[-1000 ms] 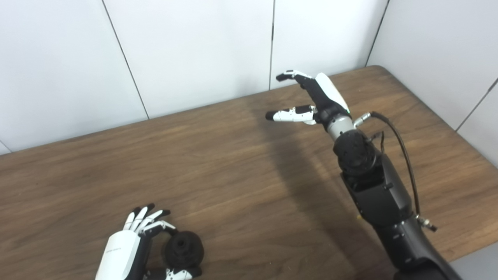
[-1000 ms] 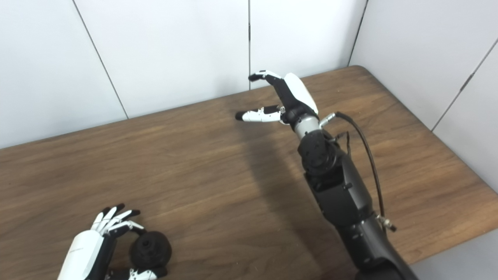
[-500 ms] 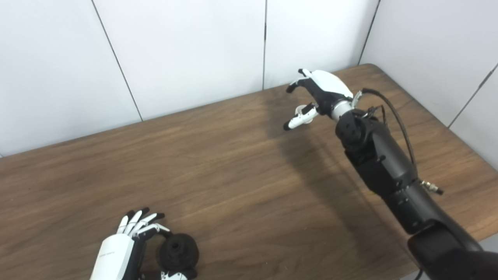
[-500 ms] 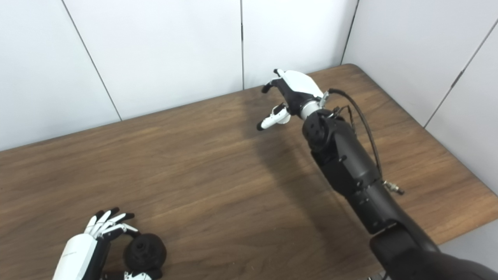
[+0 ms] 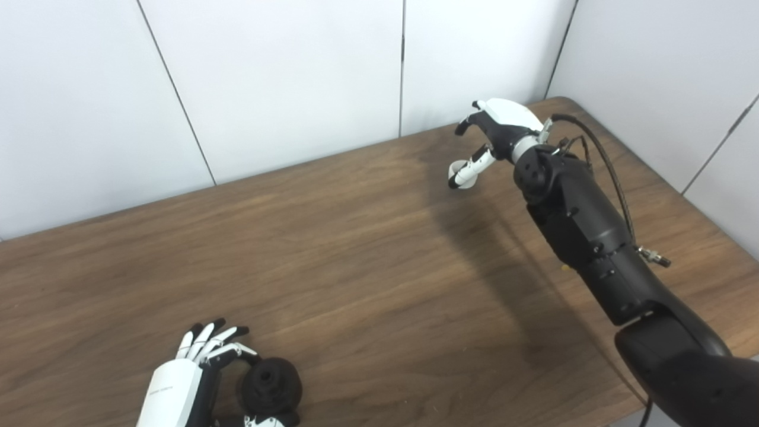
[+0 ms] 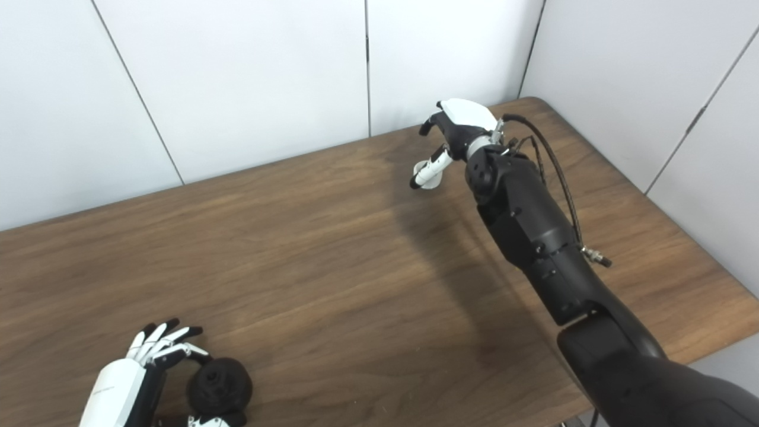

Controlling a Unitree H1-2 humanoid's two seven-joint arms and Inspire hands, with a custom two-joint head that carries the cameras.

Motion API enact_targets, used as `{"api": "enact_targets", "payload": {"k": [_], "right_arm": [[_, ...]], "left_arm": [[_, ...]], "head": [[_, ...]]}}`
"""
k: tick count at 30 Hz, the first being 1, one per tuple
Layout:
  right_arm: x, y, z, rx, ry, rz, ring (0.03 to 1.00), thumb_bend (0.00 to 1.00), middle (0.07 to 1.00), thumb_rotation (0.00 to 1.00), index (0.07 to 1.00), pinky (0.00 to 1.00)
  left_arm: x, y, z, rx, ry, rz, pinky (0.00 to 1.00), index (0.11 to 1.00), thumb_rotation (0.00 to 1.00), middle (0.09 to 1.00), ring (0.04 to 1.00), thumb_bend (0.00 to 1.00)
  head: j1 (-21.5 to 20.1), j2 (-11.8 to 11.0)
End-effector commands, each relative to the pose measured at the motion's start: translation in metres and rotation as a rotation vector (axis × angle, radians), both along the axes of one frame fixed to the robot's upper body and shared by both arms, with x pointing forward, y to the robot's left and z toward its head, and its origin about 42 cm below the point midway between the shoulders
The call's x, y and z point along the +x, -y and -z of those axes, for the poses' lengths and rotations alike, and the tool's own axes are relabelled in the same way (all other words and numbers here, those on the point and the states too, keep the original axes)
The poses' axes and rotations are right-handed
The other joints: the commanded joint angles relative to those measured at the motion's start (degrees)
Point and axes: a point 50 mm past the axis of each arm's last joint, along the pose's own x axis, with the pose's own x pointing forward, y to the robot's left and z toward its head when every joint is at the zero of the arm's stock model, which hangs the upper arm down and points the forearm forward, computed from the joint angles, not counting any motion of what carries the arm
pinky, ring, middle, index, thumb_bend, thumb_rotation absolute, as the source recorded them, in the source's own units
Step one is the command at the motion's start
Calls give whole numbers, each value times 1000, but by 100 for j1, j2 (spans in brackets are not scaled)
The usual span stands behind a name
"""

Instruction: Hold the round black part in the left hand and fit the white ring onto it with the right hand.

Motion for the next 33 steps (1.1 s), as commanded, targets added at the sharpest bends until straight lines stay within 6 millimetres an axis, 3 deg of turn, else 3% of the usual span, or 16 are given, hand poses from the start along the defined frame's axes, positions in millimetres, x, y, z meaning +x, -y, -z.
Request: {"api": "enact_targets", "payload": {"k": [1, 17, 33], "right_arm": [[11, 7, -36, -35, 84, 17, 1000, 905, 1000, 289, 764, 1000], [33, 12, -27, -70, -5, 40, 1000, 912, 998, 296, 720, 1000], [37, 10, -18, -105, -40, 26, 1000, 888, 963, 288, 652, 1000]], "left_arm": [[-3, -4, -2, 17, 3, -4, 1000, 486, 53, 829, 939, 522], [-5, -1, -4, 10, -4, -6, 1000, 486, 53, 828, 937, 521], [-4, 2, -5, 6, -7, -9, 1000, 486, 54, 830, 944, 521]], "head": [[-3, 1], [55, 29], [130, 56]]}}
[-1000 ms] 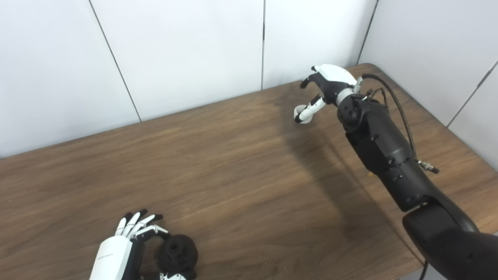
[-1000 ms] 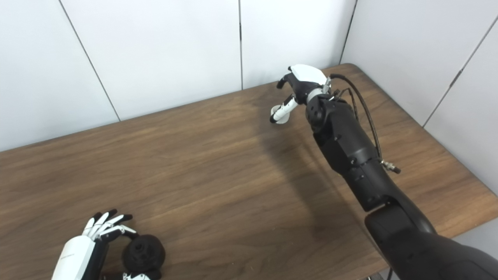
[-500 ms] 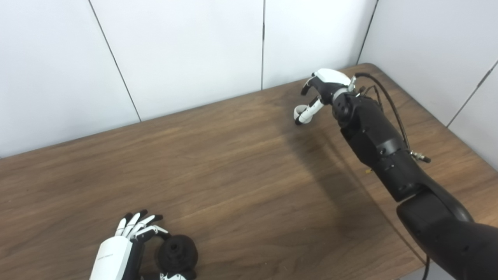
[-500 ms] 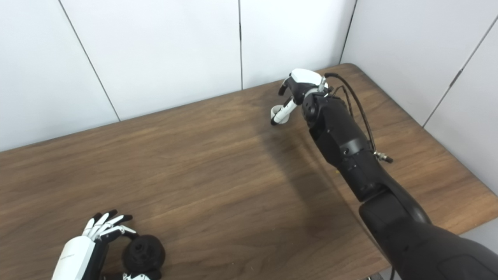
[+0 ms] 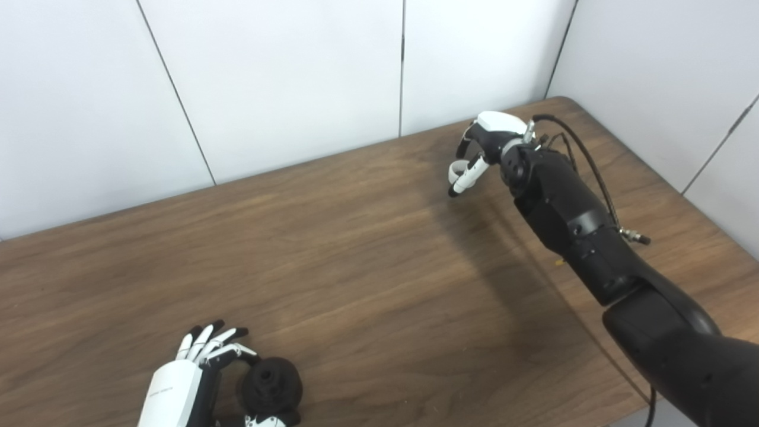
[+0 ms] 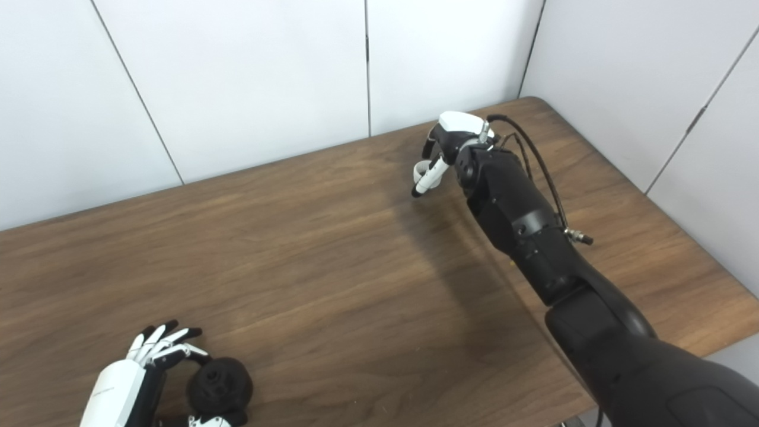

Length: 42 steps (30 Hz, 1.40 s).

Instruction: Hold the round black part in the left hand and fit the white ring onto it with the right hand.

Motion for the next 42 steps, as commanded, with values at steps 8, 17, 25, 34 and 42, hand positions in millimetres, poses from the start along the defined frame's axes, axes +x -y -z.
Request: {"api": "enact_targets", "payload": {"k": [8, 17, 25, 34, 42], "right_arm": [[12, 15, -42, -51, 109, 8, 1000, 864, 951, 261, 642, 1000], [9, 16, -38, -59, 102, 2, 1000, 857, 935, 252, 635, 1000], [8, 15, -37, -56, 107, -3, 1000, 853, 926, 260, 631, 1000], [9, 15, -37, -55, 103, -9, 1000, 836, 929, 263, 632, 1000], [9, 16, -37, -52, 111, -7, 1000, 842, 917, 246, 622, 1000]], "left_arm": [[-2, 0, -5, 11, 4, -1, 1000, 486, 54, 832, 948, 520], [-1, 0, -5, 11, 4, 0, 1000, 486, 53, 832, 948, 520], [-1, 0, -6, 12, 0, -2, 1000, 486, 54, 832, 949, 520], [-1, 1, -6, 11, 5, 0, 1000, 486, 54, 828, 946, 520], [0, 1, -6, 14, 5, -2, 1000, 486, 54, 827, 947, 521]], "head": [[13, 19], [10, 26], [4, 31], [23, 39], [15, 31]]}}
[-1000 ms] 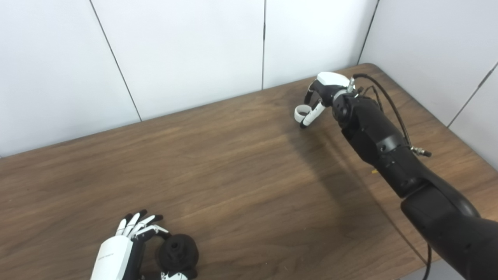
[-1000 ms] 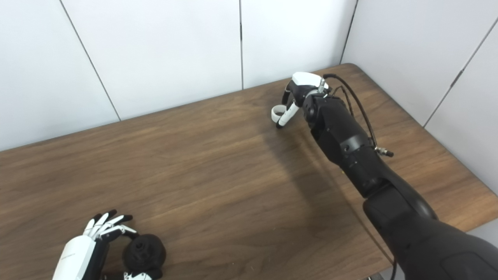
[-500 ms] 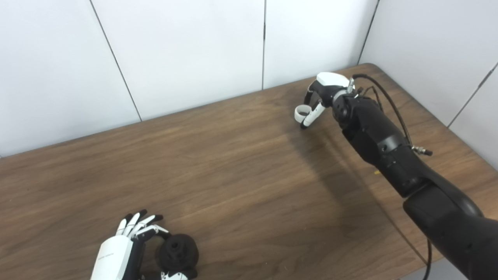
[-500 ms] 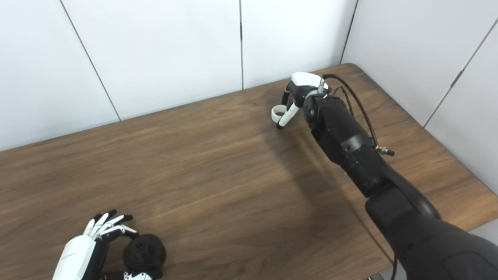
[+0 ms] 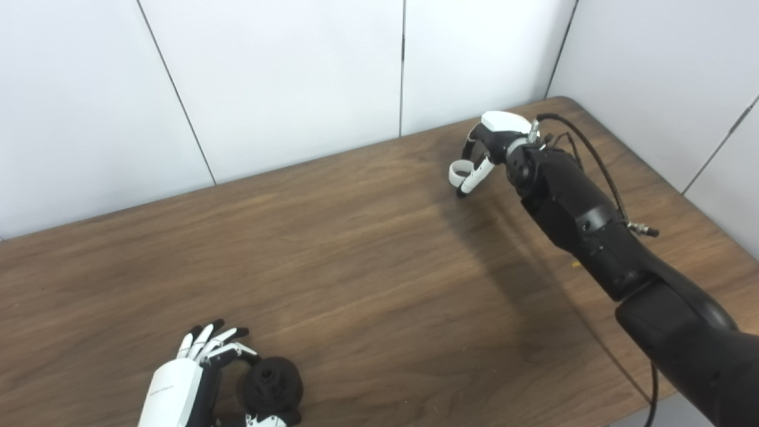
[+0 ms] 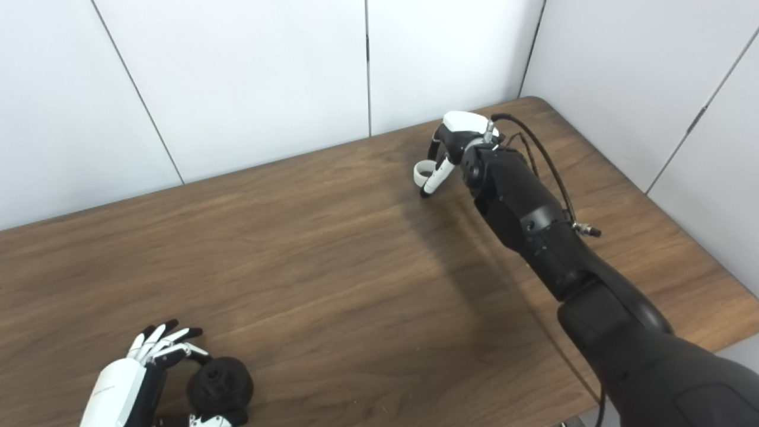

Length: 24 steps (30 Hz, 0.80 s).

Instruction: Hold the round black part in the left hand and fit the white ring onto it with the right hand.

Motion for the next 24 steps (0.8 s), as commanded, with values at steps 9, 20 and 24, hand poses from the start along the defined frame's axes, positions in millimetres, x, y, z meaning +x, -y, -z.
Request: {"api": "enact_targets", "payload": {"k": [9, 20, 24], "right_arm": [[11, 4, -39, -39, 112, -10, 1000, 834, 916, 243, 616, 1000], [11, 4, -37, -43, 113, -17, 1000, 810, 901, 220, 604, 1000], [12, 3, -37, -46, 109, -17, 1000, 810, 898, 222, 608, 1000]], "left_arm": [[0, 1, -4, 8, 25, 6, 1000, 486, 53, 825, 949, 521], [0, 2, -4, 10, 24, 3, 1000, 486, 54, 827, 952, 521], [0, 3, -5, 10, 24, 2, 1000, 486, 54, 827, 952, 521]], "head": [[33, 2], [61, 9], [65, 10]]}}
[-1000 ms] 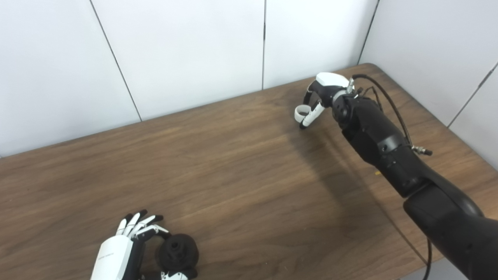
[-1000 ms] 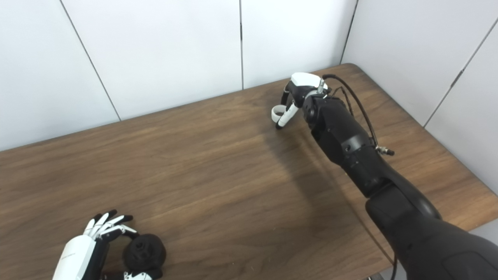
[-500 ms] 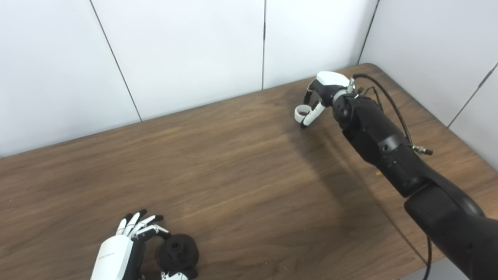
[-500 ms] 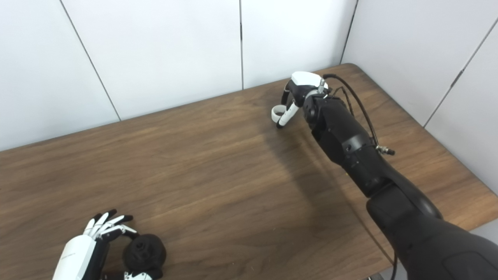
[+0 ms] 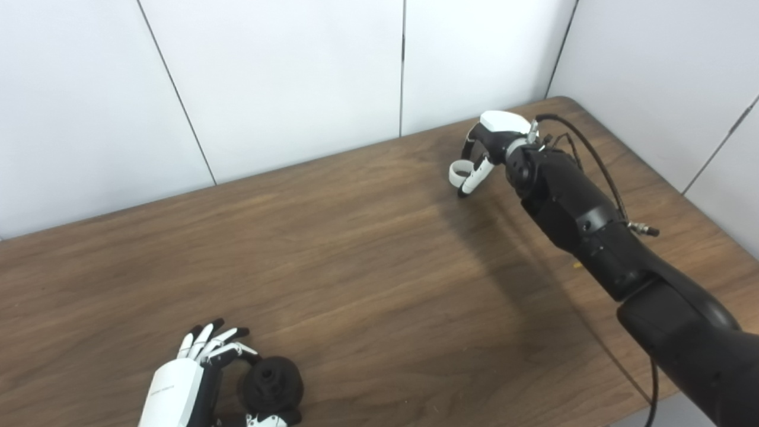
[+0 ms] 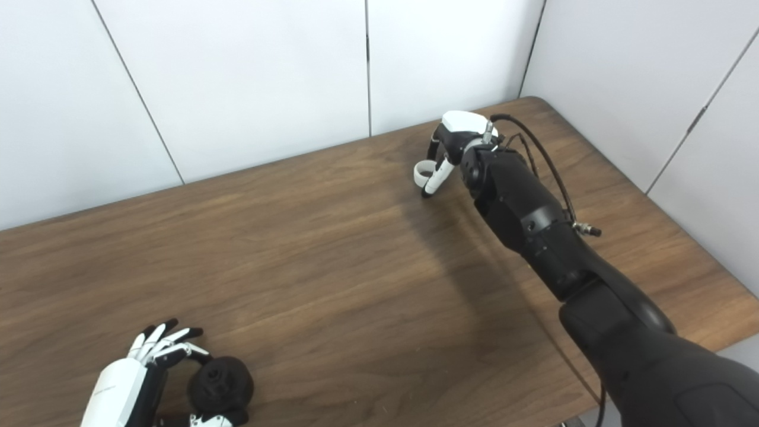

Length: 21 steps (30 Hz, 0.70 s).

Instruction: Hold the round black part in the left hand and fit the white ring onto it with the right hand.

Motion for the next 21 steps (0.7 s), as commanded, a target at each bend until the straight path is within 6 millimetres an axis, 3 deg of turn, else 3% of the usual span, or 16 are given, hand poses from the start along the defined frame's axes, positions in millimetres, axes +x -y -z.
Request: {"api": "enact_targets", "payload": {"k": [1, 10, 12, 13, 21], "right_arm": [[11, 5, -39, -37, 104, -4, 1000, 810, 899, 220, 609, 1000], [10, 5, -38, -24, 100, -1, 1000, 802, 883, 201, 596, 1000], [9, 5, -37, -6, 114, -4, 1000, 583, 870, 156, 510, 1000], [9, 5, -36, 2, 121, -5, 1000, 555, 865, 148, 498, 1000], [6, 6, -34, 7, 106, -9, 1000, 521, 847, 135, 487, 1000]], "left_arm": [[0, 2, -5, 9, 19, 3, 1000, 486, 54, 827, 952, 521], [0, 2, -6, 7, 18, 3, 1000, 486, 53, 827, 951, 521], [0, 3, -6, 8, 19, 4, 1000, 486, 53, 827, 950, 521], [-1, 3, -5, 7, 21, 4, 1000, 486, 53, 826, 949, 522], [-1, 4, -5, 8, 22, 3, 1000, 486, 53, 826, 949, 522]], "head": [[-5, 1], [14, 19], [18, 18], [27, 17], [78, 32]]}}
